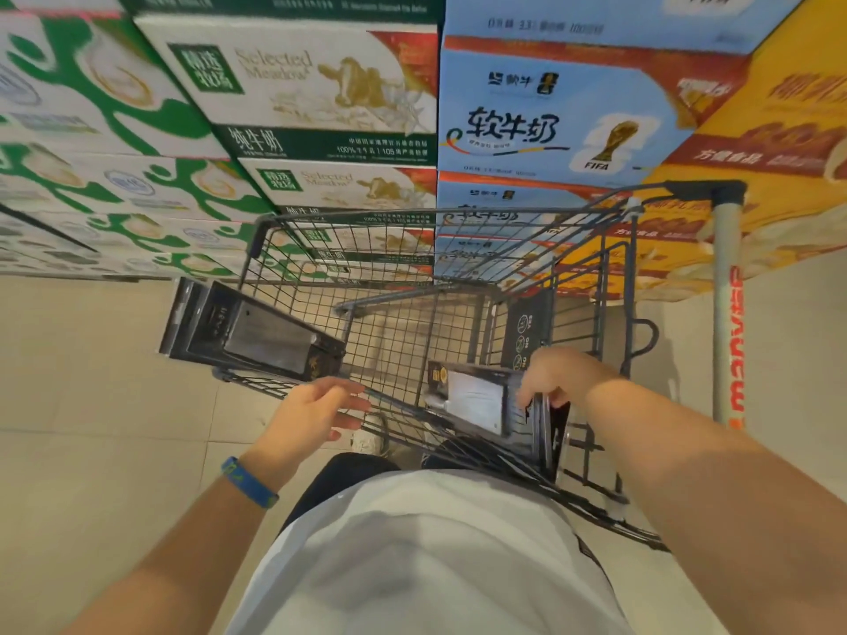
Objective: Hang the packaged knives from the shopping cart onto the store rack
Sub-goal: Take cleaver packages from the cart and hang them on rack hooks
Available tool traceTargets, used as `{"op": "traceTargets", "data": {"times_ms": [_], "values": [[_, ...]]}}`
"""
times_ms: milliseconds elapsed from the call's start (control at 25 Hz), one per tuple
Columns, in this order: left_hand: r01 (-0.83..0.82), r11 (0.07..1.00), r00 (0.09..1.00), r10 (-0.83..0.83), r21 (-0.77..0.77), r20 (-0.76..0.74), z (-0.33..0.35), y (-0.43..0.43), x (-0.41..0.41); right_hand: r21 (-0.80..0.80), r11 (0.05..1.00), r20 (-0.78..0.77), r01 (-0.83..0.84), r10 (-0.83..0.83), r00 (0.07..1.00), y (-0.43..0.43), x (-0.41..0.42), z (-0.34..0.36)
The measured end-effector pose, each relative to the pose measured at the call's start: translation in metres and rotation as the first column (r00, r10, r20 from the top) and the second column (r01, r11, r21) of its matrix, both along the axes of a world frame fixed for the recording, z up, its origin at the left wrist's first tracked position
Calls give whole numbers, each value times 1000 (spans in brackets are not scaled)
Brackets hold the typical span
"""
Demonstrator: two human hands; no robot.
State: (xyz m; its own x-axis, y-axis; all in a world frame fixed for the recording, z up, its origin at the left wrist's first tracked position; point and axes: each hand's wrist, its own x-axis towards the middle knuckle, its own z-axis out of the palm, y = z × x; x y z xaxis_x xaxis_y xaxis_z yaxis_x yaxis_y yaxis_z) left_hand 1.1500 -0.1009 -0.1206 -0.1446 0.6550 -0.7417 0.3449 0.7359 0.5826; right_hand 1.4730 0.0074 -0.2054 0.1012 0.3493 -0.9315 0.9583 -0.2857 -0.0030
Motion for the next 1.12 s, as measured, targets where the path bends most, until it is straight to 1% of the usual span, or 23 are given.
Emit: {"op": "traceTargets", "data": {"times_ms": [40, 80, 120, 160, 240, 280, 320, 360, 400, 440, 520, 600, 640, 720, 800, 880, 920, 1000, 1040, 1080, 1120], "values": [[-14, 1000, 1000, 14, 4, 1, 0, -1, -3, 20, 979, -59, 203, -202, 978, 0, 5, -3], [-30, 1000, 1000, 30, 9, 5, 0, -1, -5, 44, 928, -107, 370, -364, 925, -1, 7, -6], [-43, 999, 999, 43, 14, 9, 0, -2, -8, 70, 876, -146, 477, -464, 873, -4, 8, -9], [-48, 999, 999, 47, 14, 12, 0, -3, -11, 88, 829, -191, 552, -530, 827, -7, 8, -11], [-54, 998, 998, 54, 15, 19, 0, -3, -14, 102, 771, -274, 628, -585, 763, -9, 2, -9], [-49, 999, 999, 49, 18, 24, 1, -3, -15, 127, 775, -311, 619, -562, 766, -7, -3, -5], [-37, 999, 999, 37, 25, 29, 3, -1, -14, 200, 810, -327, 551, -475, 817, -3, -9, 3], [-23, 999, 999, 21, 38, 30, 5, 3, -13, 290, 855, -316, 430, -338, 886, 3, -15, 13], [5, 998, 1000, -7, 58, 26, 9, 7, -12, 362, 879, -302, 310, -204, 931, 10, -22, 27], [47, 995, 999, -48, 86, 13, 12, 13, -11, 416, 887, -284, 200, -82, 955, 17, -29, 43], [159, 975, 987, -157, 157, -21, 20, 32, -11, 471, 882, -245, 24, 105, 964, 36, -37, 82], [309, 925, 951, -298, 220, -83, 31, 58, -12, 499, 861, -205, -98, 227, 952, 57, -43, 128], [385, 887, 922, -360, 257, -139, 39, 75, -12, 525, 836, -178, -158, 289, 941, 67, -45, 151], [484, 805, 872, -410, 342, -268, 55, 108, -11, 622, 736, -120, -268, 428, 896, 80, -52, 195], [551, 730, 829, -421, 405, -369, 71, 136, -10, 722, 625, -104, -298, 524, 845, 83, -60, 227], [620, 671, 781, -477, 407, -403, 81, 155, -12, 767, 558, -91, -317, 583, 807, 82, -72, 251], [647, 651, 761, -515, 398, -394, 85, 162, -13, 785, 537, -91, -309, 592, 801, 82, -79, 262], [673, 629, 739, -582, 389, -338, 94, 168, -19, 828, 523, -167, -203, 575, 801, 81, -92, 286], [664, 627, 746, -596, 407, -298, 99, 169, -22, 847, 513, -221, -135, 573, 789, 82, -97, 300], [630, 633, 770, -587, 450, -250, 105, 170, -24, 869, 485, -243, -96, 587, 772, 83, -103, 316], [577, 639, 801, -564, 509, -200, 111, 171, -26, 894, 438, -220, -94, 613, 759, 84, -107, 333]]}}
